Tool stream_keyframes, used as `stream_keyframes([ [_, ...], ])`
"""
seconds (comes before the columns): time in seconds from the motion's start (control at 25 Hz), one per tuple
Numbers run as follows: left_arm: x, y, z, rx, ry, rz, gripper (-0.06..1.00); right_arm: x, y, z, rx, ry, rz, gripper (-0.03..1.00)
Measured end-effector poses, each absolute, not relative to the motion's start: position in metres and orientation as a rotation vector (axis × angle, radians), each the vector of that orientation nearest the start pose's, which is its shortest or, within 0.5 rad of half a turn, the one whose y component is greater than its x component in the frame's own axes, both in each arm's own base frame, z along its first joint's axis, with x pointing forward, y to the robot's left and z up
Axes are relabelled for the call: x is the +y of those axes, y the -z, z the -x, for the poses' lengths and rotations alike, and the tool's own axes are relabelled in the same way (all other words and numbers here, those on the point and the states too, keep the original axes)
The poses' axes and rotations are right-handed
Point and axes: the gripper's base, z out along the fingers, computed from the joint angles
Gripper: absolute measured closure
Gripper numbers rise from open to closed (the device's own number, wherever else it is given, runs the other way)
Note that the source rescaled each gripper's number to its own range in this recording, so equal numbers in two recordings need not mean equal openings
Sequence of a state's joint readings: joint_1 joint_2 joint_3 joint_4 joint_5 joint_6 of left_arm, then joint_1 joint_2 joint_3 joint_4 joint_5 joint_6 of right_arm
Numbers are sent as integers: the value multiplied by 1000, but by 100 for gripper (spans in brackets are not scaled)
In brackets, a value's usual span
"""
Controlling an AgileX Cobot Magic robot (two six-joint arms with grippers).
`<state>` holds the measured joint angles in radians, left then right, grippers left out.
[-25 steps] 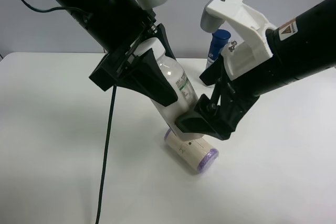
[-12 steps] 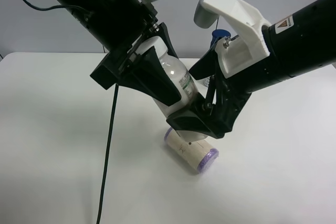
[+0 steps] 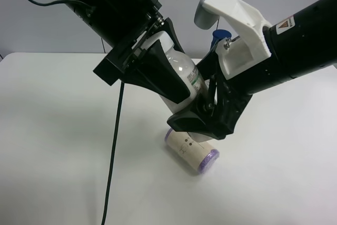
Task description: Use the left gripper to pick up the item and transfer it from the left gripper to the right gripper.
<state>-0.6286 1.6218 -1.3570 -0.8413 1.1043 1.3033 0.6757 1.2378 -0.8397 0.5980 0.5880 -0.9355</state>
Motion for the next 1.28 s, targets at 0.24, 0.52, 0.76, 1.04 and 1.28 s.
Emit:
stream_keyframes([
  [0.24, -246, -320, -235, 1683, 873, -1819, 94, 178, -283, -175, 1964, -508, 1381, 27],
  [0.52, -246, -320, -236, 1680, 864, -1810, 94, 177, -282, -174, 1972, -509, 1409, 64],
  [0.76, -247, -320, -237, 1675, 851, -1800, 94, 178, -282, -172, 1959, -506, 1438, 95],
  [1.04, -246, -320, -237, 1672, 852, -1803, 94, 178, -282, -172, 1958, -506, 1439, 95],
  [1.28, -246, -321, -237, 1706, 859, -1784, 91, 178, -281, -172, 1956, -498, 1445, 95],
])
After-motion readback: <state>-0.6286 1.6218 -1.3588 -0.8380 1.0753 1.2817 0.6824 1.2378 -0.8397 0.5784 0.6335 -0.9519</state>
